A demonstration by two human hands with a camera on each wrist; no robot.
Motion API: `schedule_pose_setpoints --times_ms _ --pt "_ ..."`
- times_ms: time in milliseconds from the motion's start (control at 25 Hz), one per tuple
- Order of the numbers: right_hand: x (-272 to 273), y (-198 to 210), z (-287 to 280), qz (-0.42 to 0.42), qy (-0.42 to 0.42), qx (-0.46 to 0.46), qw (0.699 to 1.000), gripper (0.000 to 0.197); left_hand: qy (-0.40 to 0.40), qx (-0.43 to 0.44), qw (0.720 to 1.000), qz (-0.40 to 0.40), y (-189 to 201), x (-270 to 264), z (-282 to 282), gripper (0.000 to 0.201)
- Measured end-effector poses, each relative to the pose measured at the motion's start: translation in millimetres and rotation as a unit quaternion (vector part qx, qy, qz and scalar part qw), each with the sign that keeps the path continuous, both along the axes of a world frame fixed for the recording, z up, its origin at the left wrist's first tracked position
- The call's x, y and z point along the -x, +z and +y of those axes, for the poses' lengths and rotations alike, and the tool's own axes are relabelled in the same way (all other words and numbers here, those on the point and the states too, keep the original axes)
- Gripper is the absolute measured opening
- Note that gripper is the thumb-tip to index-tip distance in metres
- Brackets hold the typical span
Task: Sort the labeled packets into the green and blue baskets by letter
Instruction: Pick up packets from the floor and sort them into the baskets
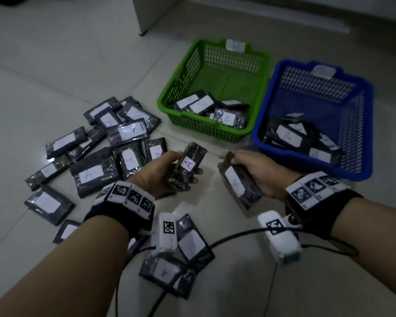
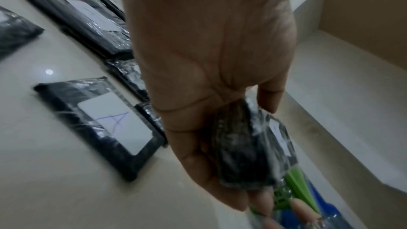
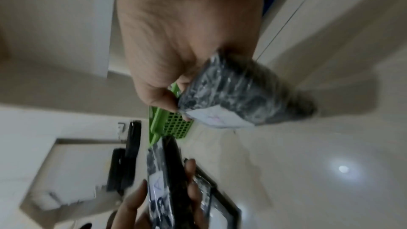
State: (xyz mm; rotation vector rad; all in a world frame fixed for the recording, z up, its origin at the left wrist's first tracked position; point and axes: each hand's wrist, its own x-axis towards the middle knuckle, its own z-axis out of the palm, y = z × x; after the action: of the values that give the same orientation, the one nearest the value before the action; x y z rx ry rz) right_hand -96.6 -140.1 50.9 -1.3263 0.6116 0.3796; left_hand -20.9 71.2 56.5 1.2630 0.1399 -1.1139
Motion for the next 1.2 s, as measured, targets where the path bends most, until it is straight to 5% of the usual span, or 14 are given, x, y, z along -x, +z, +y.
schedule_pose_setpoints --times_ms 200,480,720,880,1040,1200 --pt "-18 14 -13 -0.043 -0.089 -0.068 0.993 0.027 0.064 0.027 0.992 -0.103 6 -16 -10 0.019" --pt "-26 21 -14 -0.062 -0.077 0.099 0.990 0.025 0.090 0.019 0.982 -0.164 10 -23 -31 0.018" --pt "-12 39 -51 -0.152 -0.167 0.127 0.966 0.027 0.081 0.047 0.970 -0.223 17 -26 -76 0.043" --pt "4 40 -106 -0.140 -0.285 0.174 0.932 0.034 0.011 0.056 0.957 -0.285 13 -14 -131 0.039" --pt "19 23 -151 -0.099 -0.382 0.127 0.910 0.013 -0.037 -0.030 0.918 -0.394 -9 1 -180 0.034" --pt "23 6 -174 -0.098 -0.385 0.085 0.914 0.028 -0.047 -0.094 0.869 -0.484 -13 3 -214 0.035"
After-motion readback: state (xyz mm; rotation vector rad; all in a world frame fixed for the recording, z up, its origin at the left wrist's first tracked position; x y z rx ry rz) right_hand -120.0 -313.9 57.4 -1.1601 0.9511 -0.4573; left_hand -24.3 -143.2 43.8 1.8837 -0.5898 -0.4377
